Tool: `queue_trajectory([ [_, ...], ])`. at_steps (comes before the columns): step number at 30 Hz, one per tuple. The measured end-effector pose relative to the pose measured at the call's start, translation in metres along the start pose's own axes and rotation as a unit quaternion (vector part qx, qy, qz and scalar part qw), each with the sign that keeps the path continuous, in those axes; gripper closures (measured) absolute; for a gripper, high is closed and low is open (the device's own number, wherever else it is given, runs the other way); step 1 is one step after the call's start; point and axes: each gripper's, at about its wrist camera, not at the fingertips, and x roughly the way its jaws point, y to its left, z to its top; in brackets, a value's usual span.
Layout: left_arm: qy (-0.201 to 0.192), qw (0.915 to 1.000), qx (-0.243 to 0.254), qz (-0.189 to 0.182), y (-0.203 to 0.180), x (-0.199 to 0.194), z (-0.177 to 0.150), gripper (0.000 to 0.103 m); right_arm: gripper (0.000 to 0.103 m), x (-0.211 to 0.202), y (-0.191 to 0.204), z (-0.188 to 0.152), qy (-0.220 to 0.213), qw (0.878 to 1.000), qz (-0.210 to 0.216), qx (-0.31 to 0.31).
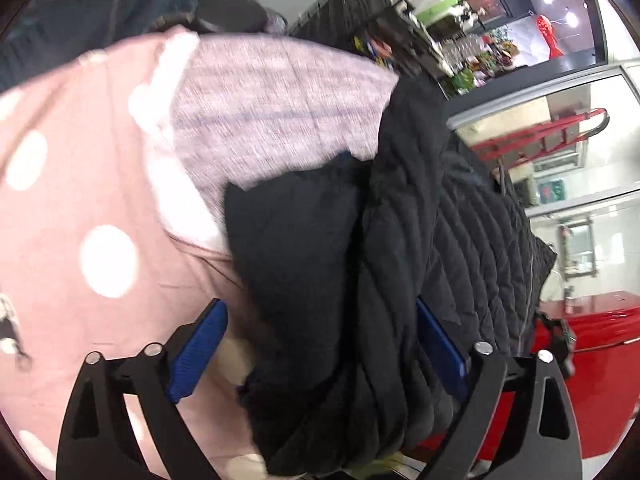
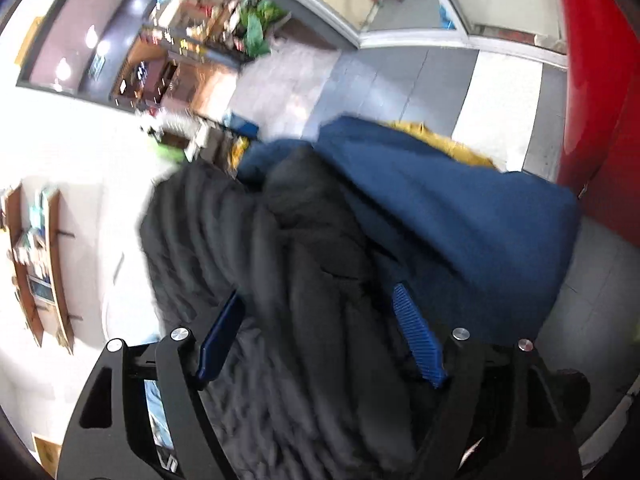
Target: Fold large clothes
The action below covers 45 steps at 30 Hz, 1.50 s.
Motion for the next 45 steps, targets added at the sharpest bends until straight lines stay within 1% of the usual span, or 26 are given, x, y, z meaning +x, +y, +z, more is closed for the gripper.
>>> queue_trajectory([
  [2,-0.037,0.9985,0.008,0.039,-0.003,-0.023,0.0,0.007,0.026,-0.015,0.006,-0.002,-0.019,1.0,-0.003,0.0],
  [4,-0.069,0.9941,0.026,0.08,-0.009,-0.04,0.0,0.006,0.026,-0.029,0.022,-0.007,-0.035,0.999,-0.024,-0.025],
  [5,-0.085,0.9896,0.042,0.108,-0.015,-0.049,-0.002,0.006,0.026,-0.036,0.032,-0.012,-0.044,0.997,-0.039,-0.045],
  [7,-0.107,0.9807,0.076,0.145,-0.027,-0.064,-0.008,0.006,0.023,-0.046,0.057,-0.022,-0.057,0.992,-0.069,-0.089],
  [8,-0.113,0.9777,0.088,0.154,-0.033,-0.069,-0.011,0.006,0.02,-0.049,0.067,-0.027,-0.061,0.989,-0.078,-0.107],
  [10,-0.124,0.9701,0.122,0.169,-0.051,-0.074,-0.018,0.006,0.017,-0.054,0.097,-0.045,-0.064,0.981,-0.096,-0.157],
  [12,-0.126,0.9642,0.154,0.176,-0.065,-0.078,-0.028,0.006,0.016,-0.053,0.124,-0.064,-0.053,0.972,-0.109,-0.203],
  [14,-0.121,0.9566,0.197,0.177,-0.089,-0.077,-0.039,0.006,0.012,-0.047,0.147,-0.083,-0.037,0.961,-0.12,-0.246],
  [16,-0.118,0.95,0.226,0.18,-0.105,-0.08,-0.052,0.006,0.012,-0.035,0.171,-0.109,-0.013,0.943,-0.145,-0.3],
  [18,-0.115,0.946,0.244,0.18,-0.121,-0.075,-0.06,0.006,0.012,-0.024,0.187,-0.134,0.004,0.924,-0.168,-0.344],
  [21,-0.091,0.9443,0.268,0.168,-0.136,-0.062,-0.073,0.006,0.012,-0.01,0.199,-0.168,0.019,0.897,-0.2,-0.393],
  [23,-0.074,0.9428,0.281,0.163,-0.142,-0.054,-0.082,0.006,0.012,-0.003,0.204,-0.184,0.029,0.886,-0.211,-0.411],
  [26,-0.055,0.942,0.289,0.161,-0.146,-0.046,-0.092,0.006,0.012,0.002,0.198,-0.202,0.043,0.874,-0.234,-0.424],
  [28,-0.046,0.9423,0.289,0.163,-0.147,-0.043,-0.096,0.006,0.012,0.002,0.192,-0.209,0.05,0.87,-0.245,-0.425],
  [32,-0.039,0.9413,0.291,0.166,-0.152,-0.039,-0.103,0.006,0.012,0.0,0.186,-0.213,0.053,0.871,-0.251,-0.419],
  [36,-0.021,0.9349,0.309,0.173,-0.16,-0.032,-0.111,0.006,0.012,0.004,0.182,-0.215,0.06,0.867,-0.267,-0.418],
  [38,-0.018,0.934,0.314,0.17,-0.162,-0.031,-0.114,0.006,0.012,0.004,0.18,-0.218,0.064,0.865,-0.269,-0.419],
  [41,-0.017,0.9363,0.312,0.161,-0.163,-0.033,-0.115,0.006,0.012,0.005,0.179,-0.222,0.072,0.866,-0.265,-0.419],
  [45,-0.011,0.9372,0.307,0.166,-0.162,-0.032,-0.116,0.006,0.012,0.008,0.179,-0.227,0.08,0.863,-0.266,-0.423],
])
